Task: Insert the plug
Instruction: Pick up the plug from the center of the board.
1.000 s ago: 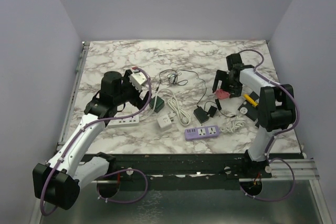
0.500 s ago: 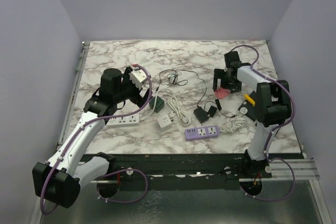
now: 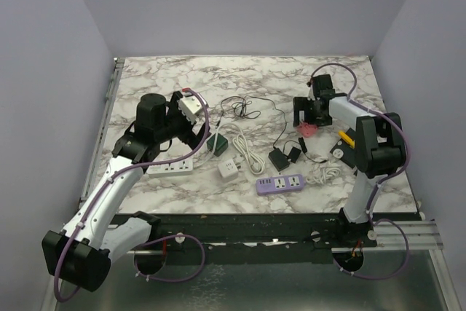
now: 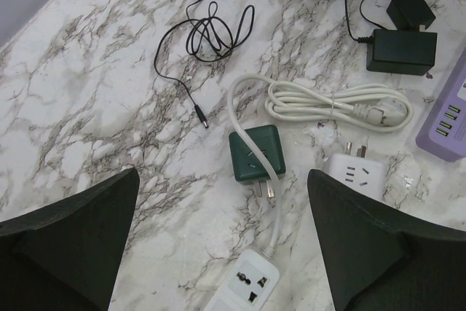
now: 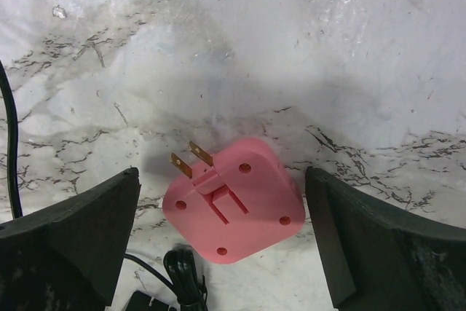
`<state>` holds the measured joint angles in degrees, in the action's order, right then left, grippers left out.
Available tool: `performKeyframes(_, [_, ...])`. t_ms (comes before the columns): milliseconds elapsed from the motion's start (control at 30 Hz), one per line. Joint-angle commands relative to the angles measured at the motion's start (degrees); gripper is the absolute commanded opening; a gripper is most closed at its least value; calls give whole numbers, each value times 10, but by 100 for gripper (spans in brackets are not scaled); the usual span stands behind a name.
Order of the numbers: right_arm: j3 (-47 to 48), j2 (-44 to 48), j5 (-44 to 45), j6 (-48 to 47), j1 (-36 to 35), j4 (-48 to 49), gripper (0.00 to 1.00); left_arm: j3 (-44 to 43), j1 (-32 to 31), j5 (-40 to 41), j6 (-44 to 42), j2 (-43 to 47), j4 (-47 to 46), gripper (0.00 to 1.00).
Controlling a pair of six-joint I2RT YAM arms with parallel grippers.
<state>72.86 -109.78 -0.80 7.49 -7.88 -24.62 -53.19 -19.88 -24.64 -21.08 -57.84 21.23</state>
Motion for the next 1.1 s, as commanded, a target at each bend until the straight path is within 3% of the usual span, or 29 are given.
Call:
performKeyframes(0, [-32, 16, -42, -5, -3, 27, 100, -16, 2, -15, -3, 17, 16, 99])
performKeyframes(300, [-99, 49, -25, 17, -27, 33, 100, -30, 2, -19, -2, 16, 19, 99])
performKeyframes(700, [-81, 27, 104, 62, -41, -1, 96, -31, 2, -19, 2, 17, 19, 99])
performKeyframes(867, [-71, 20, 112, 72, -40, 0, 80, -30, 2, -16, -1, 18, 19, 99])
performKeyframes(1067, [-75, 45, 91, 59, -42, 2, 39, -35, 2, -39, -4, 15, 19, 99])
